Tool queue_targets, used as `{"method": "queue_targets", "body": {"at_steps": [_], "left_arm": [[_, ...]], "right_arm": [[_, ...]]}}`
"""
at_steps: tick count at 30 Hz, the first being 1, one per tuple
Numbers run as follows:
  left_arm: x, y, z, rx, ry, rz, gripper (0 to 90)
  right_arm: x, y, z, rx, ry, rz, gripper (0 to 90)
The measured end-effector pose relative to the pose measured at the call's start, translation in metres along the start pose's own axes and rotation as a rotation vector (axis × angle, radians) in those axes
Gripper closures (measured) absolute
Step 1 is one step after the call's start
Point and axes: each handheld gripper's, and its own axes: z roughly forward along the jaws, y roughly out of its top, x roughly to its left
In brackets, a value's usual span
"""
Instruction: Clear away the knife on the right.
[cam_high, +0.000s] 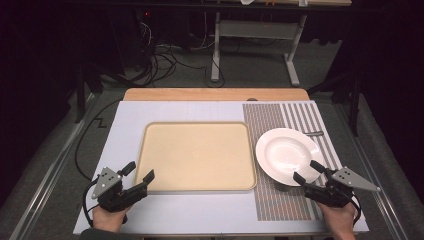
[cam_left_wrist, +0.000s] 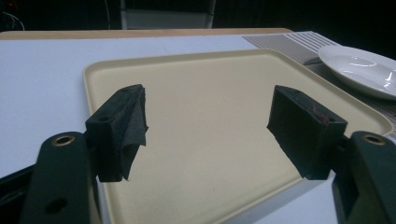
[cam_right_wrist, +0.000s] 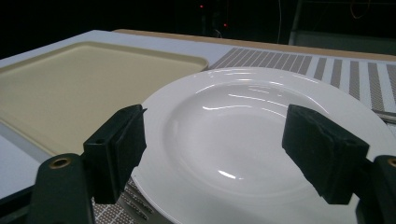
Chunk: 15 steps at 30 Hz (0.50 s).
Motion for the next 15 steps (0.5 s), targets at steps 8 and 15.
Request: {"method": "queue_targets", "body": {"at_steps": [8, 15], "left_arm": [[-0.0006, -0.0007, 0.0014, 0.01, 0.006, 0.007, 28.7], [-0.0001, -0.0008, 0.0016, 0.005, 0.007, 0.003, 28.9]], "right_arm": [[-0.0013, 0.0001, 0.0012, 0.001, -0.001, 0.009, 21.6], [0.0004, 0.0034, 0.0037, -0.001, 0.01, 0.018, 21.6]]}}
